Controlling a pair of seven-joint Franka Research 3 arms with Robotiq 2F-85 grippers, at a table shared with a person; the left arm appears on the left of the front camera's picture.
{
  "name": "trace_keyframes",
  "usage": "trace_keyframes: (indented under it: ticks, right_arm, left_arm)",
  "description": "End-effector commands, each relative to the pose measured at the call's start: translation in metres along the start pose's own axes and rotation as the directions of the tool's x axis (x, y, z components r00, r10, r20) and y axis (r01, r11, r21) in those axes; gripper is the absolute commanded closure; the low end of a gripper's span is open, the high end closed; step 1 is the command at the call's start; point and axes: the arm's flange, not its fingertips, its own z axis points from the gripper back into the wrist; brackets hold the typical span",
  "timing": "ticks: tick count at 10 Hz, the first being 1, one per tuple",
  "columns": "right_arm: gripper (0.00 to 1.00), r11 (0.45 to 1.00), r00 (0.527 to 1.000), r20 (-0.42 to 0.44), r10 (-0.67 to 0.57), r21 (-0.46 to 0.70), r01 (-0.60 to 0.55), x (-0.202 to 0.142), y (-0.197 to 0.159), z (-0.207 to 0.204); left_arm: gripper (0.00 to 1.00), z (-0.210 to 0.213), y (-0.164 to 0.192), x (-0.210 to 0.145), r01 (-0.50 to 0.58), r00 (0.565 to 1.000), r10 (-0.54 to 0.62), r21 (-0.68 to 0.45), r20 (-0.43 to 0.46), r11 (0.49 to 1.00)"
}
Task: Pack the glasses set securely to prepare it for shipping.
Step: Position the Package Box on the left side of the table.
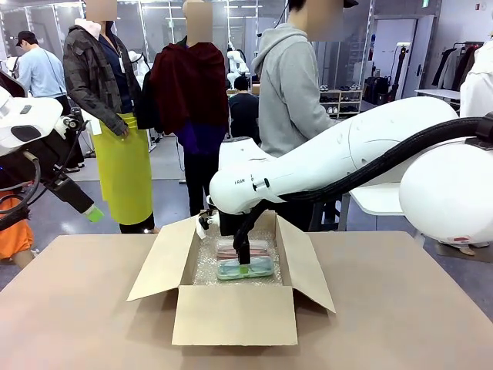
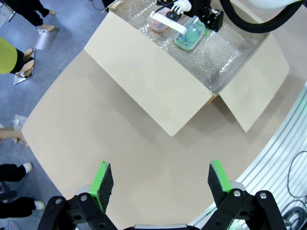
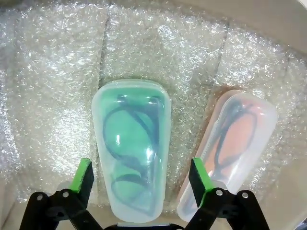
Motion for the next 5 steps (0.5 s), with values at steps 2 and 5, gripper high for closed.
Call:
trace_keyframes:
  ticks: [2,5]
  right_arm:
    - [0.00,1.000,1.000,-0.002,0.008,-0.004,-0.008,0.0009,0.0006,0.0016]
    - [0.00,1.000,1.000,-0.002,0.008,-0.004,-0.008,0.0009,0.0006,0.0016]
  left_arm:
    - [0.00,-0.0007,0.0012,-0.0006,0.008,1.000,-0.008,-0.002,0.024,1.000]
    - [0.00,-0.0007,0.0012,-0.0006,0.008,1.000,-0.008,-0.002,0.024,1.000]
